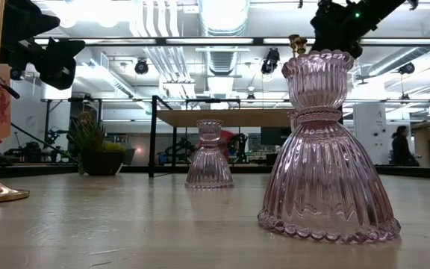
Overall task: Pick & Place candle stick holders
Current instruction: Align the gold candle holder on the shelf with the gold candle holders
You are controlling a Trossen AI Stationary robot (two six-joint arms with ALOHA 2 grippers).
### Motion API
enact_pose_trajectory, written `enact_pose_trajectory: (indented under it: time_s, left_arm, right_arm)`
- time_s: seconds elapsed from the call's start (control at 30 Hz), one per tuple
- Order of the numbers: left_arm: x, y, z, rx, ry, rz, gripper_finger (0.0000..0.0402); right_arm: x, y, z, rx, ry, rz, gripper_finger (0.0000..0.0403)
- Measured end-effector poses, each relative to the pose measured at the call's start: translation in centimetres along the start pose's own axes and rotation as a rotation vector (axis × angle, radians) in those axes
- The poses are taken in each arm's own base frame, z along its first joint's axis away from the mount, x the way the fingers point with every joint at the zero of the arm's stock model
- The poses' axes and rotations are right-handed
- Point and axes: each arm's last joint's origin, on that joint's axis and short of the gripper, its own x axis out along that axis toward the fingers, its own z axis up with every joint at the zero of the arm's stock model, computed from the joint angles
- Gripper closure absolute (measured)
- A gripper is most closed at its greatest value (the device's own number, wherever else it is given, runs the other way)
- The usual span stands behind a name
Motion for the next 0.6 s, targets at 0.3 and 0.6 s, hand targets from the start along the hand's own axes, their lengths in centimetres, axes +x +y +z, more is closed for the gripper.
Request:
enact_pose_trajectory:
  time_s: [0.3,0.6]
  left_arm:
    - [0.0,0.0,0.0,0.0,0.0,0.0,0.0183]
    - [0.0,0.0,0.0,0.0,-0.001,0.0,0.0183]
  right_arm:
    - [-0.5,1.1,-0.9,0.003,0.068,0.053,0.0199]
    - [-2.1,4.6,-2.1,-0.014,0.099,0.289,0.02]
